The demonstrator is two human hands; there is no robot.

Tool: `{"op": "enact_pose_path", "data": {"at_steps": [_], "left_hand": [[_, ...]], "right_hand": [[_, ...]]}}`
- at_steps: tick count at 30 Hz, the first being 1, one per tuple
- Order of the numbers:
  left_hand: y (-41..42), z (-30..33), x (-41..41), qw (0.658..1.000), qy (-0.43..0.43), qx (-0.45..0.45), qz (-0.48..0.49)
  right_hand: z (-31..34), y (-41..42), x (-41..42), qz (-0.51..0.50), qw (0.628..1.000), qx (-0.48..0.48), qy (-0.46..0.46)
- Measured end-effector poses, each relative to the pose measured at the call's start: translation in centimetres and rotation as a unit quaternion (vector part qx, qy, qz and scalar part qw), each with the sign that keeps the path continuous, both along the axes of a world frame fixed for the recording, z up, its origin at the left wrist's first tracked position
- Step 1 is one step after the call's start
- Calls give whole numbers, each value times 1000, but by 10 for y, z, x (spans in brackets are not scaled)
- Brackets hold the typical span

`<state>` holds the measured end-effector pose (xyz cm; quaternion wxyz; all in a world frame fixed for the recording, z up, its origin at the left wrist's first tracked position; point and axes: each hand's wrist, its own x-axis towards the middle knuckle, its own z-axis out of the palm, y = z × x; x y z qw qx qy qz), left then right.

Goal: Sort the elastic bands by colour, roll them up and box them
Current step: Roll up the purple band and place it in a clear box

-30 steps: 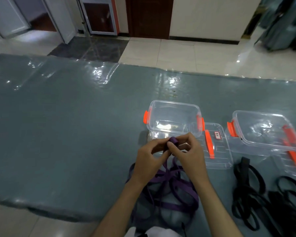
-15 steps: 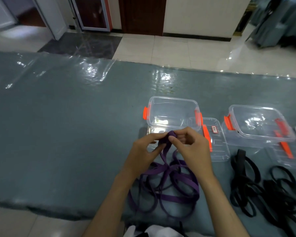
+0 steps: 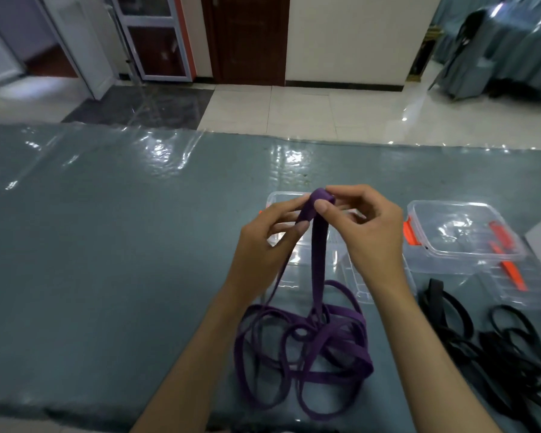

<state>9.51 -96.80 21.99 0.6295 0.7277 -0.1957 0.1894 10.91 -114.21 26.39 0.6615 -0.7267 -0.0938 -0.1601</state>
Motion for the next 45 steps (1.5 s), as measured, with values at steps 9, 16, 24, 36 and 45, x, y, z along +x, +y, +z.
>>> {"op": "enact_pose_path", "data": {"at_steps": [9, 16, 24, 36, 45], "left_hand": [[-10, -4, 8, 988, 84, -126, -29], [-12, -47, -4, 993, 114, -38, 11], [-15, -62, -14, 997, 37, 37, 48], [-34, -66, -19, 978, 124, -134, 97], [-30, -71, -19, 977, 135, -154, 60]], "right_hand": [[-7, 11, 5, 8, 994, 70, 83], [-33, 5, -6, -6, 979, 69, 192], [-48, -6, -11, 24, 952, 127, 277], [-72, -6, -19, 95, 913, 208, 339], [-80, 1, -18, 123, 904, 255, 322]]}}
